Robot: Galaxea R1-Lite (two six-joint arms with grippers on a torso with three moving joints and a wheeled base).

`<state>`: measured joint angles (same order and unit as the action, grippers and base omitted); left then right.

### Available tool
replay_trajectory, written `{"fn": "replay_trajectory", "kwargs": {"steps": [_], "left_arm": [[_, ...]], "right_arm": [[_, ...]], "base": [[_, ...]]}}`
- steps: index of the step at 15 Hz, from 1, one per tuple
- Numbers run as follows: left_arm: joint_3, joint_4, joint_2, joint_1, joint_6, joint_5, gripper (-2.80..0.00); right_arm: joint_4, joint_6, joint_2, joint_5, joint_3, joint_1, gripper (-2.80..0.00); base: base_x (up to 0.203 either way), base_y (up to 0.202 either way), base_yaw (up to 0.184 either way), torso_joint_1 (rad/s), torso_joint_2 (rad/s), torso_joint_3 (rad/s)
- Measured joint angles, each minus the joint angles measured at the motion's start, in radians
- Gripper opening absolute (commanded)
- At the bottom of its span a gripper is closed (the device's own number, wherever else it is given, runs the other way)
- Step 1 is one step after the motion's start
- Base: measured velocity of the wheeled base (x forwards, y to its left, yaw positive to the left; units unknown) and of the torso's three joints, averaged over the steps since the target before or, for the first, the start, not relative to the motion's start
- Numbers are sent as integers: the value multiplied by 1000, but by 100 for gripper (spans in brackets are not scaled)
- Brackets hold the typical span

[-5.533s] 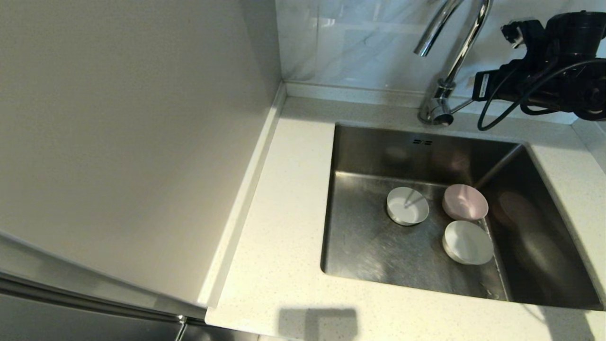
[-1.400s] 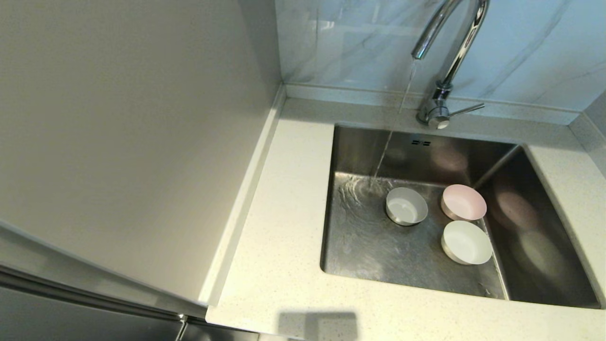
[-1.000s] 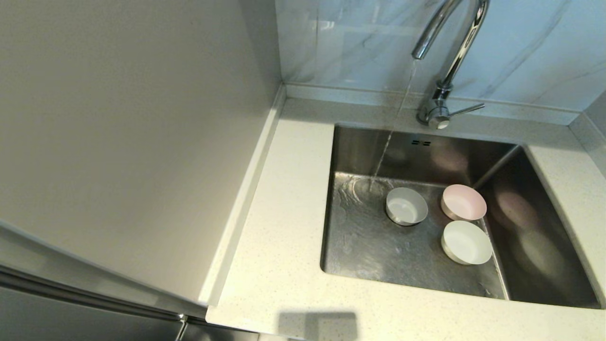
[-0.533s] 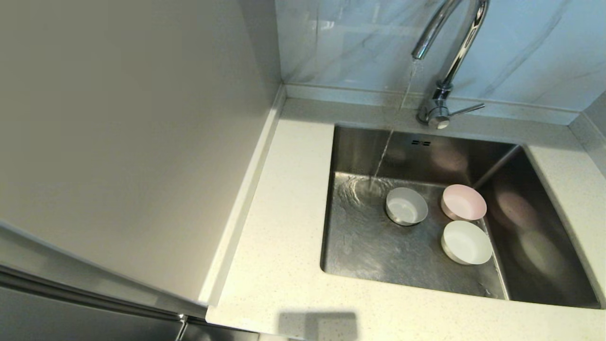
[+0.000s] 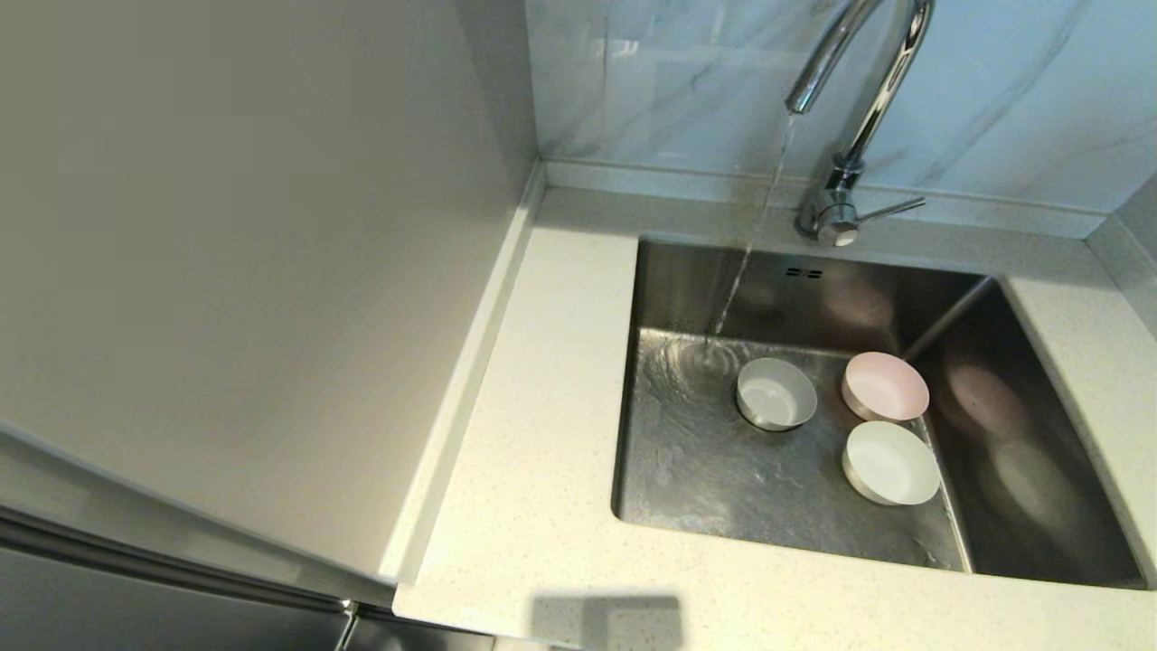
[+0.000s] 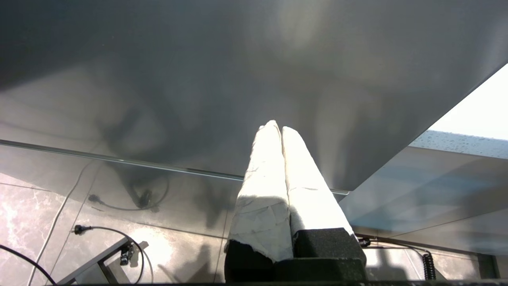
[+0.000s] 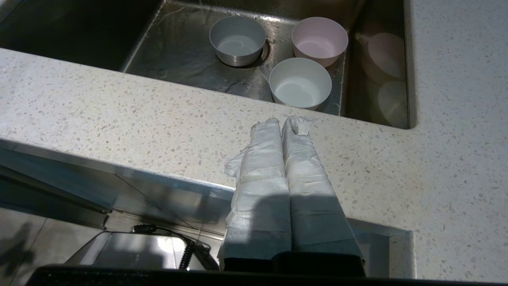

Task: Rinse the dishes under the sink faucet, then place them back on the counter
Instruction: Wait for the water to rinse the bowl

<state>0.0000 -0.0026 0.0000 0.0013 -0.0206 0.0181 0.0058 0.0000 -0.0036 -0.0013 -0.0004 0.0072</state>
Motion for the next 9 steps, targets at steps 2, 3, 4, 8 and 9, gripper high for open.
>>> {"fn": "replay_trajectory", "kwargs": {"steps": [2, 3, 4, 8, 9], "left_arm": [[0, 0, 0, 0, 0, 0, -280], [0, 0, 0, 0, 0, 0, -280], [0, -1, 0, 0, 0, 0, -280], [0, -1, 0, 0, 0, 0, -280], [0, 0, 0, 0, 0, 0, -280]], "right_arm": [[0, 0, 0, -1, 0, 0, -280], [0, 0, 0, -1, 0, 0, -280], [0, 0, 0, -1, 0, 0, -280], [0, 0, 1, 0, 0, 0, -280], [0, 0, 1, 0, 0, 0, -280]], "base": [[0, 0, 0, 0, 0, 0], [0, 0, 0, 0, 0, 0], [0, 0, 0, 0, 0, 0], [0, 0, 0, 0, 0, 0], [0, 0, 0, 0, 0, 0]]}}
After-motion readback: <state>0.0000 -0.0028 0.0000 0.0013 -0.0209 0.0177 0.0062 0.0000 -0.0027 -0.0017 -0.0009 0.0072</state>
